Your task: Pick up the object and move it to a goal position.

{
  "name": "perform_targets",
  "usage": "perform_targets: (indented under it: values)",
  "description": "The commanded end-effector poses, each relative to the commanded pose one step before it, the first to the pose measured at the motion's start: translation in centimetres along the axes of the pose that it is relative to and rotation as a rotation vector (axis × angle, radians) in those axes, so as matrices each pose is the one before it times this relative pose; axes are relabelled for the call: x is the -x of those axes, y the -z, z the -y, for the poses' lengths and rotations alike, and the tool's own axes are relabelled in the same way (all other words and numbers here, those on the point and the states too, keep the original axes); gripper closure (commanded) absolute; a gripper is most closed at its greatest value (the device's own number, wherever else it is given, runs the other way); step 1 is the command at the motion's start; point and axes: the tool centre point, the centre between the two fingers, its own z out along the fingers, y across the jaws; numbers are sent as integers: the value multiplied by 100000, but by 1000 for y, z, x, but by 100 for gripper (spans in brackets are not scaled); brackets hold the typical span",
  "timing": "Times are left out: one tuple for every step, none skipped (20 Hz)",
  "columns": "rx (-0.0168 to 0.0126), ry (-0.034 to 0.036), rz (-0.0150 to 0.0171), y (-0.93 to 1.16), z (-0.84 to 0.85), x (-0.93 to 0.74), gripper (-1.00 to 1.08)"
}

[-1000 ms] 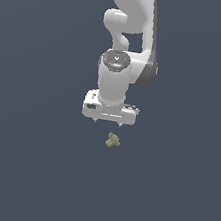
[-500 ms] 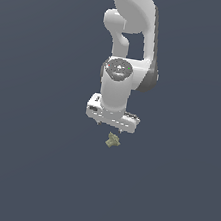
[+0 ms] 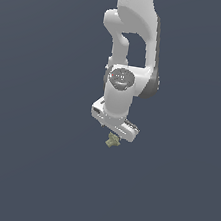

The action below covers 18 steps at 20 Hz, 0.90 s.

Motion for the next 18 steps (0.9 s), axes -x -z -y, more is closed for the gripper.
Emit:
perform_targets:
  values:
    - [33,-6641,-169,-587,314,10,-92]
    - [18,-2453,-67,-220,115,14,-92]
    - [18,-2320,-68,-208,107,17,-92]
    - [18,-2186,-68,-196,100,18,-92]
    - [17,-2053,-67,-184,93,20,-92]
    - [17,-1919,-66,-172,86,20,-92]
    - [16,-1786,-64,-160,79,21,-92]
    - [15,-1652,-62,-148,73,21,-92]
    - [13,-1520,-59,-136,66,20,-92]
    - [12,-1388,-56,-124,60,20,-92]
    - [11,-1255,-52,-112,53,19,-92]
    - [10,-1123,-48,-100,47,17,-92]
    - [8,-990,-43,-88,41,16,-92]
    - [7,-857,-38,-76,36,14,-92]
    - [6,-725,-33,-64,30,13,-92]
    - [5,-593,-27,-53,25,10,-92]
    - [4,-463,-21,-41,18,8,-92]
    - [3,-331,-15,-29,13,5,-92]
